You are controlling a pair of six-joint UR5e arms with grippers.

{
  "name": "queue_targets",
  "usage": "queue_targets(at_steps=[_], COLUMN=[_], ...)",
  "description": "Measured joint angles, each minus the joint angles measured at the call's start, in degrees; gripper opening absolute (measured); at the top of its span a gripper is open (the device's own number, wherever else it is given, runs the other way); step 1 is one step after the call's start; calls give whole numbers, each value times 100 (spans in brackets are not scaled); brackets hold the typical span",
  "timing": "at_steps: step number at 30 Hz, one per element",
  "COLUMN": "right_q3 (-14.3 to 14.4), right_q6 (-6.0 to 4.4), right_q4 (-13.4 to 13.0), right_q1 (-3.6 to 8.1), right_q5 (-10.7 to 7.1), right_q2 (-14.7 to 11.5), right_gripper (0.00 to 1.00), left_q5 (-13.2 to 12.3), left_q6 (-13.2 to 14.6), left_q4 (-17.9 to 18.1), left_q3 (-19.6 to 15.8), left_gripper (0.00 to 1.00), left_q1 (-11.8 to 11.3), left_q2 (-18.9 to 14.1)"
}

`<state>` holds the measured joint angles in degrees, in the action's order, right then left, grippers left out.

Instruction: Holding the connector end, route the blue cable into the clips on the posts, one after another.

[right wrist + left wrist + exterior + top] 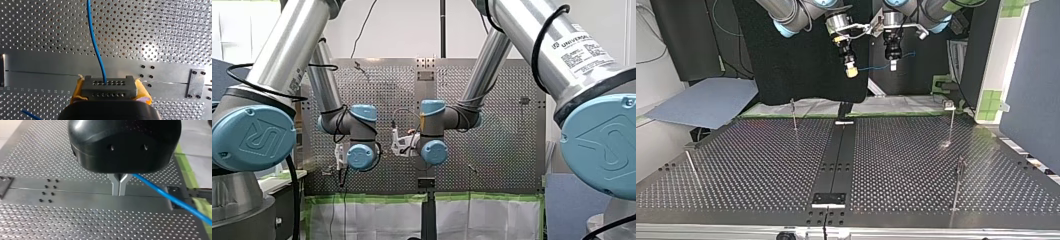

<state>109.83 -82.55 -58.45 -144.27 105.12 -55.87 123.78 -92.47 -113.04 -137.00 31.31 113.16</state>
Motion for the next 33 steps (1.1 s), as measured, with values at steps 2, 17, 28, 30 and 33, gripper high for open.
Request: queue_targets(at_steps=[2, 17, 28, 30, 33], right_q3=[0, -10, -485, -584, -758], right_q6=[0, -9, -217, -236, -243], right_q4=[0, 9, 484, 583, 759], right_q1=[0, -10, -185, -117, 36], right_q5=[0, 10, 483, 549, 557], right_q2=[0, -8, -485, -583, -757], right_gripper=[0, 0, 0, 0, 0], left_q5=[1, 4, -10, 47, 140], left_q6=[1, 4, -279, -346, -432], left_q4=[-79, -155, -327, -433, -605], left_q3=[0, 1, 47, 45, 45], left_gripper=[0, 0, 0, 0, 0], left_q1=[0, 11, -99, -180, -338], left_q2=[0, -2, -502, -612, -785])
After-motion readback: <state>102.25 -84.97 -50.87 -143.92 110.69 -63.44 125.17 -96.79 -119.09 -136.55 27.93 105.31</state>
